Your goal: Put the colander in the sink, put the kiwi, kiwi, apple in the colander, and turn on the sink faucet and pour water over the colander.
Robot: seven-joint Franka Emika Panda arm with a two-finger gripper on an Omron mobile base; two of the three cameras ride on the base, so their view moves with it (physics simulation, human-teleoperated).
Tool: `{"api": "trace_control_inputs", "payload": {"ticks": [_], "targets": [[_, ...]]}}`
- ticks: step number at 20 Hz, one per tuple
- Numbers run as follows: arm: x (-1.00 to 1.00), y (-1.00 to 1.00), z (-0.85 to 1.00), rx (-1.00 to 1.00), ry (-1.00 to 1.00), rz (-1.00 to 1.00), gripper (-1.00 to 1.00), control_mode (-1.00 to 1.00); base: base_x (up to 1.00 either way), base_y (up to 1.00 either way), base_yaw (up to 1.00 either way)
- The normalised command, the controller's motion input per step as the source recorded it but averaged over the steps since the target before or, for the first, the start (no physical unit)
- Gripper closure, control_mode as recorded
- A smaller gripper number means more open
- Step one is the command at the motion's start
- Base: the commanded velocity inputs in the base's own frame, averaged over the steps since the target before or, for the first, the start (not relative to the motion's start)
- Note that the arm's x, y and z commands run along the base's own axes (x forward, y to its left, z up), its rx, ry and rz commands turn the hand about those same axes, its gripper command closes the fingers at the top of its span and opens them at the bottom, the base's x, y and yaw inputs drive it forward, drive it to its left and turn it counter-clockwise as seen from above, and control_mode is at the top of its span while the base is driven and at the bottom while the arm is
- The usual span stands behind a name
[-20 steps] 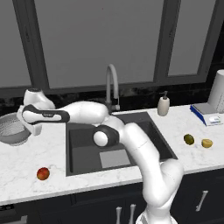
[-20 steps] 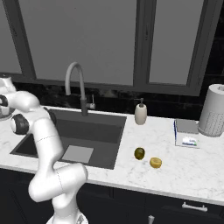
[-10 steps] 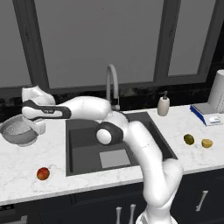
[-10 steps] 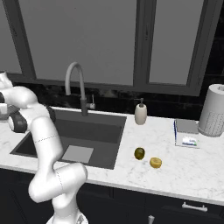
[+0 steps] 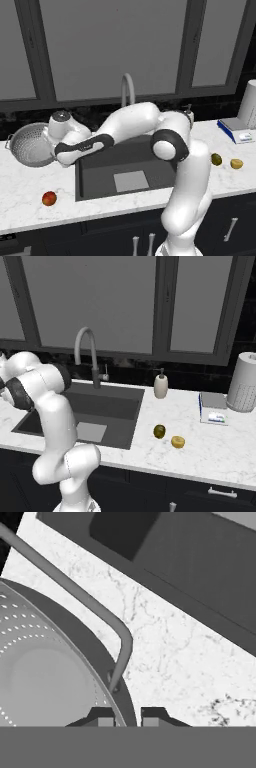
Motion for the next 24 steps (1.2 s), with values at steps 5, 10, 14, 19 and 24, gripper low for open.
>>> {"api": "trace_control_inputs", "payload": {"ticks": [5,10,14,19,24], "targets": [[-0.93,-1.00,0.82,0.43,-0.07,-0.07,1.00,-1.00,0.00,0.00,0.00],[-0.39,-1.00,0.87,0.09,0.17,-0.09,1.00,-1.00,0.00,0.00,0.00],[-0.13,-1.00,1.00,0.00,0.21,0.00,1.00,-1.00,0.00,0.00,0.00],[-0.28,-1.00,0.30,-0.03,0.17,0.07,1.00,-1.00,0.00,0.00,0.00],[0.04,-0.74,0.08,-0.15,0.05,0.24,1.00,-1.00,0.00,0.00,0.00]]}}
